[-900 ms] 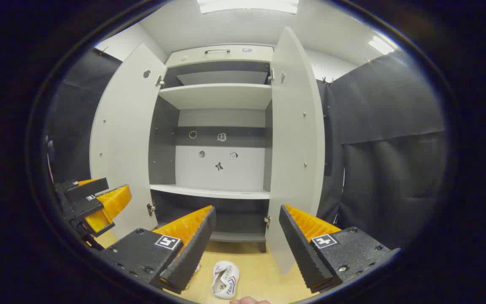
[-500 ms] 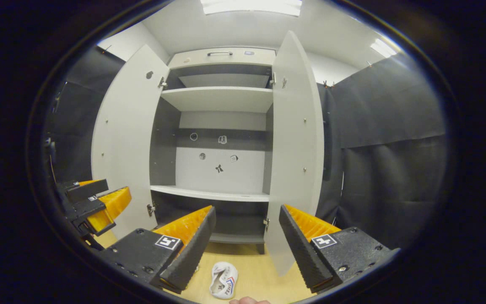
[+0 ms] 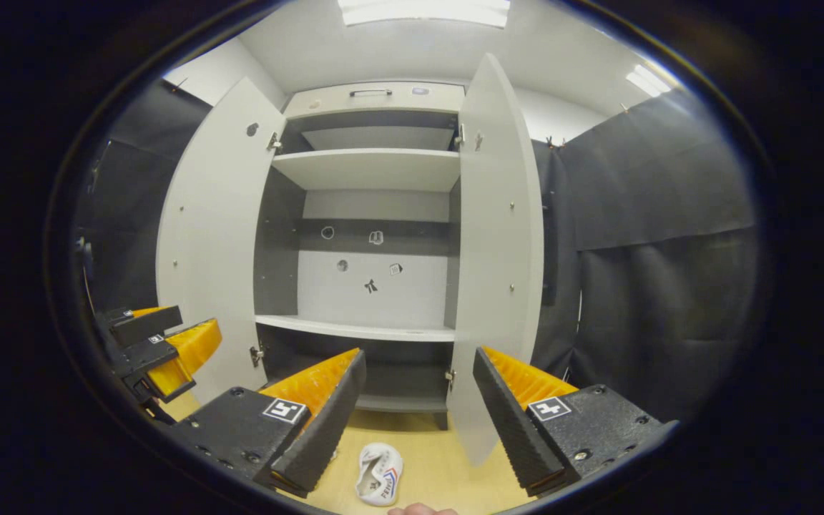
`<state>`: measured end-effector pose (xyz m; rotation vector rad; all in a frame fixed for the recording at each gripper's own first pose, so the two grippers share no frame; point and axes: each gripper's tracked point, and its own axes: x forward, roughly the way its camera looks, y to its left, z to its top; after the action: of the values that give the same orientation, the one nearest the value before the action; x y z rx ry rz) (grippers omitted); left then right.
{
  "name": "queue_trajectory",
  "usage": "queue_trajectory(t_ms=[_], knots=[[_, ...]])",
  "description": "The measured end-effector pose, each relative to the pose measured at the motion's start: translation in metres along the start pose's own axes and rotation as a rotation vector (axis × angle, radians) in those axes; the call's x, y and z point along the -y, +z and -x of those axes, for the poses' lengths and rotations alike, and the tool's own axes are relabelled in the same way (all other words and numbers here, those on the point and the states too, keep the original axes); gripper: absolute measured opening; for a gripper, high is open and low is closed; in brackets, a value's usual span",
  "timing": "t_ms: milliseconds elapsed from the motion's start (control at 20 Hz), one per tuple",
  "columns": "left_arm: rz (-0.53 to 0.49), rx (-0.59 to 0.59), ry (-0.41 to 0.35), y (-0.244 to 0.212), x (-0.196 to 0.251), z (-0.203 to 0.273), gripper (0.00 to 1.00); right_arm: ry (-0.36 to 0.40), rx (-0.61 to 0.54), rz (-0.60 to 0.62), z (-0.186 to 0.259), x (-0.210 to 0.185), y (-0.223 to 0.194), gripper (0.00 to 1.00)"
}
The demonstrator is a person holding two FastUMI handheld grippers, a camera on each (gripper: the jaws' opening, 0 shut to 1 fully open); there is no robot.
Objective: Grab one shoe with the right hand and put it into the shoe cabinet, grab the other shoe with the left hand and put it into the shoe cabinet; then close the right door with the right hand and the left door with the left hand.
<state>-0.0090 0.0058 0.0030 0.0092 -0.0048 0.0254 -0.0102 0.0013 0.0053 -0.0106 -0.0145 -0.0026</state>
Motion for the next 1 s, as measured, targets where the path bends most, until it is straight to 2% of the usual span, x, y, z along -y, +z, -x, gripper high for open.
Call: queue_trajectory(t_ms=[250, 600, 800, 1000], knots=[[0.000, 0.003, 0.003, 0.001, -0.001, 0.001, 0.96, 0.003, -0.009, 0.008, 0.001, -0.003, -0.004, 0.98], [-0.002, 0.007, 0.011, 0.002, -0.007, 0.004, 0.96, 0.052, -0.067, 0.001, -0.003, -0.021, -0.035, 0.98], [0.000, 0.002, 0.014, 0.001, -0.011, 0.007, 0.96, 0.090, -0.126, -0.004, -0.007, -0.036, -0.069, 0.98], [-0.005, -0.006, 0.016, -0.001, -0.014, 0.011, 0.96, 0.157, -0.229, 0.013, -0.014, -0.057, -0.126, 0.98]])
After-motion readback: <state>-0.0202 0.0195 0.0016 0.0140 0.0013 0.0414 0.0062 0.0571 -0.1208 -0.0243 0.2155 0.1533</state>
